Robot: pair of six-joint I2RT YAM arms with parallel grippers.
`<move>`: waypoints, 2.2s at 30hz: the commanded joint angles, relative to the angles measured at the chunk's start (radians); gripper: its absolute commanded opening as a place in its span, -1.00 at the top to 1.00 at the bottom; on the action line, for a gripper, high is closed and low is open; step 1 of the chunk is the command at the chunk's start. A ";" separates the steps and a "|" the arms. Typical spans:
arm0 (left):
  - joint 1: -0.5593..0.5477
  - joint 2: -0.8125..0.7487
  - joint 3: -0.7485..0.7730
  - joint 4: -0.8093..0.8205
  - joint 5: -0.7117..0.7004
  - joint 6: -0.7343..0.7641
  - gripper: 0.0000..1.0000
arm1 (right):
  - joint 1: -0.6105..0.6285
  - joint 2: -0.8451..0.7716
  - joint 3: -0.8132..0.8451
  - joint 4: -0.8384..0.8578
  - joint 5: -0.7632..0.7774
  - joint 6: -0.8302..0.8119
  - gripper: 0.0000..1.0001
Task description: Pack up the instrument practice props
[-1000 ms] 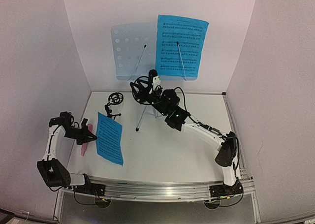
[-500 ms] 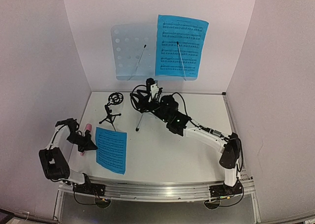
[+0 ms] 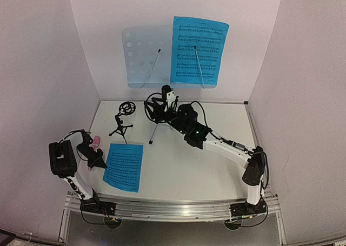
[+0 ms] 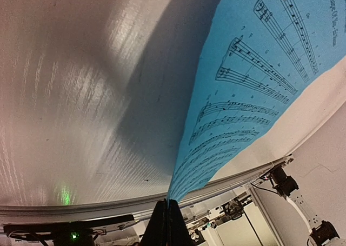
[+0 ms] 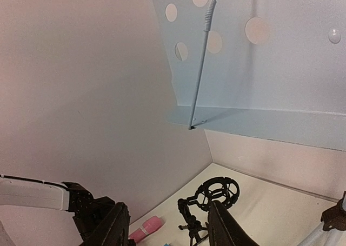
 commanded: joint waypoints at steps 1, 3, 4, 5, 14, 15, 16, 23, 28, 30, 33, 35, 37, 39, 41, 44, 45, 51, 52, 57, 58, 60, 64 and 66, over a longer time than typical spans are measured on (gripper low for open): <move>0.005 0.013 0.020 0.010 -0.053 -0.011 1.00 | 0.004 -0.040 0.020 0.011 0.014 -0.027 0.06; 0.005 0.004 -0.002 -0.016 -0.049 -0.012 1.00 | 0.004 -0.041 0.023 0.010 0.014 -0.031 0.06; 0.005 -0.007 -0.013 -0.017 -0.056 -0.018 1.00 | 0.004 -0.042 0.023 0.010 0.016 -0.033 0.06; 0.005 -0.022 -0.023 -0.014 -0.066 -0.024 1.00 | 0.003 -0.042 0.023 0.010 0.017 -0.036 0.06; 0.005 0.033 -0.034 0.030 -0.083 -0.032 1.00 | 0.004 -0.032 0.041 0.006 0.017 -0.048 0.05; 0.005 0.043 -0.033 0.030 -0.074 -0.026 1.00 | 0.004 -0.031 0.042 0.006 0.016 -0.048 0.05; 0.006 0.046 -0.027 0.028 -0.077 -0.027 1.00 | 0.004 -0.032 0.041 0.005 0.016 -0.049 0.05; 0.006 0.027 -0.019 0.024 -0.107 -0.039 0.73 | 0.004 -0.032 0.046 0.005 0.012 -0.047 0.05; 0.006 -0.017 -0.011 0.019 -0.131 -0.048 0.28 | 0.004 -0.039 0.041 0.004 0.007 -0.042 0.05; 0.006 -0.047 -0.004 0.016 -0.144 -0.053 0.09 | 0.004 -0.045 0.037 -0.002 0.001 -0.038 0.05; 0.006 -0.105 0.015 0.011 -0.172 -0.064 -0.08 | 0.004 -0.060 0.031 -0.032 -0.013 -0.028 0.05; 0.005 -0.141 0.044 0.011 -0.181 -0.066 -0.07 | 0.006 -0.074 0.036 -0.068 -0.039 -0.023 0.05; 0.005 -0.184 0.096 0.025 -0.159 -0.063 -0.05 | 0.010 -0.090 0.052 -0.128 -0.081 -0.030 0.05; -0.004 -0.241 0.171 0.069 -0.120 -0.061 -0.03 | 0.012 -0.107 0.074 -0.197 -0.132 -0.041 0.05; -0.015 -0.293 0.228 0.126 -0.079 -0.057 -0.03 | 0.013 -0.129 0.100 -0.294 -0.166 -0.048 0.04; -0.032 -0.390 0.285 0.246 -0.025 -0.043 -0.03 | 0.012 -0.164 0.145 -0.479 -0.198 -0.076 0.04; -0.038 -0.419 0.296 0.285 -0.010 -0.037 -0.03 | 0.013 -0.180 0.159 -0.539 -0.199 -0.083 0.04; -0.189 -0.513 0.447 0.496 0.021 0.043 -0.05 | 0.012 -0.291 0.204 -0.822 -0.077 -0.143 0.01; -0.237 -0.515 0.476 0.525 0.010 0.058 -0.07 | 0.011 -0.307 0.217 -0.862 -0.027 -0.157 0.00; -0.378 -0.466 0.598 0.662 0.031 0.038 -0.14 | -0.032 -0.380 0.260 -0.953 0.155 -0.197 -0.05; -0.404 -0.449 0.624 0.669 0.029 0.044 -0.14 | -0.049 -0.387 0.271 -0.954 0.172 -0.197 -0.05; -0.464 -0.413 0.679 0.665 0.022 0.064 -0.15 | -0.085 -0.386 0.304 -0.963 0.198 -0.207 -0.06; -0.572 -0.346 0.784 0.651 0.016 0.110 -0.17 | -0.177 -0.347 0.416 -1.007 0.183 -0.217 -0.08; -0.632 -0.300 0.851 0.657 0.015 0.125 -0.18 | -0.250 -0.333 0.466 -1.010 0.137 -0.200 -0.08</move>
